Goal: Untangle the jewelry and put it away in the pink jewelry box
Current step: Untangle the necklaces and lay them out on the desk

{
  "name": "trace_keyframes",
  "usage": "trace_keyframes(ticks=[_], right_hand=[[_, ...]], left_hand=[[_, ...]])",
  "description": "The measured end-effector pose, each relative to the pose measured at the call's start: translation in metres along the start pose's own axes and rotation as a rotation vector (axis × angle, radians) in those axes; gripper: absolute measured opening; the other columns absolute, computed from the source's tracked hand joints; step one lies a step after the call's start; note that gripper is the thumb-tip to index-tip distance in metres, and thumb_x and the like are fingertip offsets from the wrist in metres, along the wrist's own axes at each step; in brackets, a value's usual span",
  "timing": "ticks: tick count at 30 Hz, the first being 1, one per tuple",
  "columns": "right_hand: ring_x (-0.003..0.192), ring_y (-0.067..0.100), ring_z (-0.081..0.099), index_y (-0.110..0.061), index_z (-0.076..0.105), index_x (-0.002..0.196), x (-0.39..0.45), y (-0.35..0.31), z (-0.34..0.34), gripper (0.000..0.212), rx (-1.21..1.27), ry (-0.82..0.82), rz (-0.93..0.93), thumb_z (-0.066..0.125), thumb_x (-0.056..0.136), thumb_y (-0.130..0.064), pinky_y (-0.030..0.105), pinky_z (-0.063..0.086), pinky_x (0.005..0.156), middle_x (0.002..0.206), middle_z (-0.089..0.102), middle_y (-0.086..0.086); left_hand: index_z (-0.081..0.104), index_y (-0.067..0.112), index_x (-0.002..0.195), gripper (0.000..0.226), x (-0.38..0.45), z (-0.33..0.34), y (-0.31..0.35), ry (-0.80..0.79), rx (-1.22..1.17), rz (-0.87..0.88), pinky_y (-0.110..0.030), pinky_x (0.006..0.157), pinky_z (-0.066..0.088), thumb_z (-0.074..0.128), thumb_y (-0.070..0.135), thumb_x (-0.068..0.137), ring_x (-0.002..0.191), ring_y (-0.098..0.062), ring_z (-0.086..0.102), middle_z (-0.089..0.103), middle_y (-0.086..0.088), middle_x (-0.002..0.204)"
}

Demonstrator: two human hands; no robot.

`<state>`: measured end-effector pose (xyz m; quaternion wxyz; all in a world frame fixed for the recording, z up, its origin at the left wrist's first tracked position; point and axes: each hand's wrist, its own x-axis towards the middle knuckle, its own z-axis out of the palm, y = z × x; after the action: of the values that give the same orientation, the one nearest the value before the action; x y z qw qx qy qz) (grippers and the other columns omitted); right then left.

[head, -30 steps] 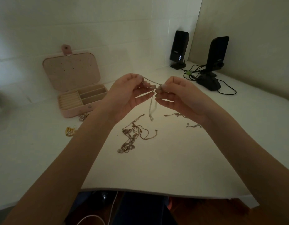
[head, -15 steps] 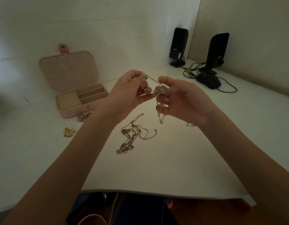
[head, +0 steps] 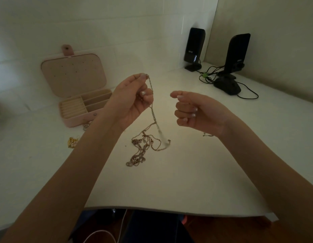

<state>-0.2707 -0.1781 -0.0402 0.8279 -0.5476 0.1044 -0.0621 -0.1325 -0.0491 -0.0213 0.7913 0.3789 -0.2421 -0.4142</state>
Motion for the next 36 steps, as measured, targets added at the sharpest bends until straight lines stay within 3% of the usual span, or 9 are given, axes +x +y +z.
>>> trace_keyframes(ticks=[4,9,12,17,19,22,24,28,36], right_hand=[[0.055,0.010,0.024,-0.012,0.061,0.110,0.005,0.002,0.004,0.019,-0.371,0.123,-0.022,0.053,0.093,-0.016,0.020,0.039,0.053,0.062,0.027,-0.004],[0.068,0.007,0.048,-0.020,0.065,0.105,0.020,0.009,0.022,0.019,-0.686,0.131,-0.096,0.063,0.088,-0.029,0.024,0.048,0.069,0.074,0.049,-0.002],[0.077,0.007,0.057,-0.014,0.063,0.099,0.025,0.010,0.025,0.015,-0.686,0.105,-0.137,0.064,0.088,-0.025,0.026,0.050,0.074,0.084,0.059,-0.002],[0.095,0.018,0.068,-0.009,0.050,0.108,0.032,0.012,0.023,0.026,-0.537,0.075,-0.103,0.064,0.088,-0.018,0.035,0.053,0.087,0.100,0.069,0.003],[0.085,0.019,0.068,-0.006,0.051,0.111,0.034,0.013,0.025,0.023,-0.507,0.060,-0.125,0.060,0.091,-0.014,0.035,0.054,0.086,0.089,0.068,0.005],[0.067,0.011,0.057,-0.009,0.058,0.099,0.033,0.011,0.024,0.008,-0.467,0.064,-0.157,0.055,0.094,-0.014,0.032,0.054,0.081,0.071,0.057,0.001],[0.062,0.009,0.051,-0.012,0.061,0.095,0.030,0.010,0.019,0.010,-0.488,0.099,-0.146,0.053,0.095,-0.018,0.033,0.053,0.083,0.066,0.052,-0.003],[0.058,0.007,0.044,-0.014,0.065,0.093,0.025,0.011,0.006,0.018,-0.465,0.148,-0.116,0.049,0.097,-0.022,0.036,0.052,0.089,0.062,0.043,-0.005],[0.057,0.007,0.040,-0.013,0.066,0.097,0.021,0.008,-0.008,0.019,-0.426,0.185,-0.099,0.048,0.097,-0.020,0.028,0.055,0.079,0.062,0.038,-0.005]], left_hand=[[0.048,0.011,0.079,0.022,0.001,-0.005,0.000,-0.012,0.028,-0.047,-0.013,0.036,0.031,0.039,0.011,0.099,0.043,-0.003,0.033,0.032,0.006,0.049],[0.054,0.009,0.086,0.018,0.001,-0.004,-0.002,-0.048,0.145,-0.069,-0.012,0.036,0.028,0.041,0.012,0.098,0.044,-0.003,0.031,0.032,0.005,0.052],[0.056,0.008,0.089,0.018,0.000,-0.006,0.001,-0.065,0.212,-0.056,-0.011,0.035,0.027,0.041,0.013,0.098,0.044,-0.003,0.029,0.032,0.005,0.054],[0.059,0.009,0.094,0.020,0.000,-0.005,0.006,-0.099,0.279,-0.059,-0.010,0.033,0.023,0.040,0.015,0.098,0.042,-0.002,0.025,0.030,0.006,0.055],[0.060,0.010,0.095,0.021,0.000,-0.003,0.008,-0.119,0.324,-0.057,-0.010,0.033,0.020,0.040,0.016,0.099,0.041,-0.001,0.024,0.031,0.006,0.055],[0.061,0.015,0.094,0.022,0.001,-0.003,0.019,-0.125,0.365,-0.031,-0.010,0.031,0.018,0.040,0.019,0.098,0.040,0.000,0.023,0.032,0.009,0.054],[0.063,0.019,0.092,0.023,0.003,-0.007,0.030,-0.119,0.344,-0.003,-0.009,0.030,0.018,0.040,0.021,0.098,0.038,-0.001,0.023,0.032,0.010,0.053],[0.063,0.025,0.089,0.027,0.004,-0.018,0.045,-0.099,0.286,0.027,-0.009,0.029,0.016,0.038,0.024,0.099,0.036,-0.003,0.022,0.030,0.010,0.052],[0.058,0.024,0.083,0.025,0.006,-0.032,0.047,-0.016,0.298,0.009,-0.011,0.030,0.013,0.038,0.023,0.098,0.034,-0.005,0.021,0.028,0.007,0.045]])
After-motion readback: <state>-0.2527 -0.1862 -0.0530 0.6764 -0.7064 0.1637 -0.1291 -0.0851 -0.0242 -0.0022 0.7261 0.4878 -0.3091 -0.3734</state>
